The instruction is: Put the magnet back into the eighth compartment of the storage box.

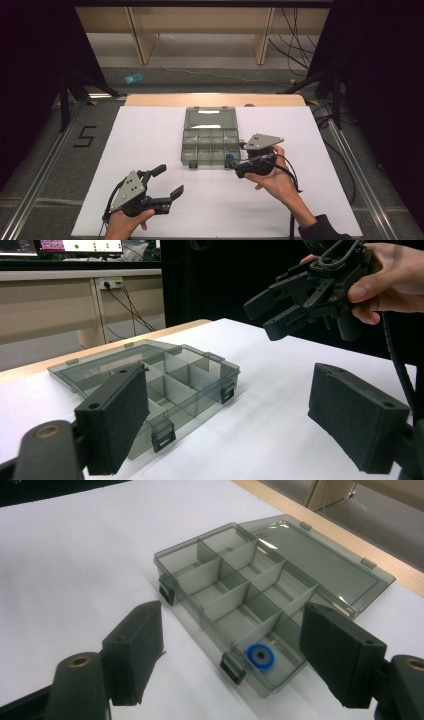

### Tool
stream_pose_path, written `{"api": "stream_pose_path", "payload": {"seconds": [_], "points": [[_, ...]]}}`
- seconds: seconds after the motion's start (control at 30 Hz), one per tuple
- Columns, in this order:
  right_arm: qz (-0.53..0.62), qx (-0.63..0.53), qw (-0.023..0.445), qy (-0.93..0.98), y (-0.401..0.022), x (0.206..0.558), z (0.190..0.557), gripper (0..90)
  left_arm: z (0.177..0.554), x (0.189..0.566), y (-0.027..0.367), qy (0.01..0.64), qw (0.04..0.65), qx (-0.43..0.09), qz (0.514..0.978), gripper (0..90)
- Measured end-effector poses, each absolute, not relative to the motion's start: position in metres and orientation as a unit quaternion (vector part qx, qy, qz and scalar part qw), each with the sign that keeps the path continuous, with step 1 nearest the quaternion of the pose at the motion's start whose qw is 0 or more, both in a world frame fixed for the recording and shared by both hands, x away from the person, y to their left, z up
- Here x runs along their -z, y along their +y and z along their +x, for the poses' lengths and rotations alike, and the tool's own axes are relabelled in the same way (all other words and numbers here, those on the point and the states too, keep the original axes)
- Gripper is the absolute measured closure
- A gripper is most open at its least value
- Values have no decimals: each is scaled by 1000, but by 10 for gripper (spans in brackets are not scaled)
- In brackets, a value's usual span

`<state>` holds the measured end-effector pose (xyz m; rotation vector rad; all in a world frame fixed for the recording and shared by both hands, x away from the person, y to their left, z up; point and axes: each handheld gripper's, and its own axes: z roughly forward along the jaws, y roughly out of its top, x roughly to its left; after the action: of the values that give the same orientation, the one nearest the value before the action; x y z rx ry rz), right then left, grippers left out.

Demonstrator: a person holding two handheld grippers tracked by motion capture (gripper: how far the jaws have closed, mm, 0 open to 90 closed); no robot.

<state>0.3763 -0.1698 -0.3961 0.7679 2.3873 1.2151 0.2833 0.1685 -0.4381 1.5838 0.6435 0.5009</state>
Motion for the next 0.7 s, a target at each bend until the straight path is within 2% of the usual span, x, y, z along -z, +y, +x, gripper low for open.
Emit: {"api": "stream_pose_path", "payload": {"seconds": [0.7], "points": [[284,-469,176,817,-184,402,363,240,284,438,169,281,629,-219,691,160]]}}
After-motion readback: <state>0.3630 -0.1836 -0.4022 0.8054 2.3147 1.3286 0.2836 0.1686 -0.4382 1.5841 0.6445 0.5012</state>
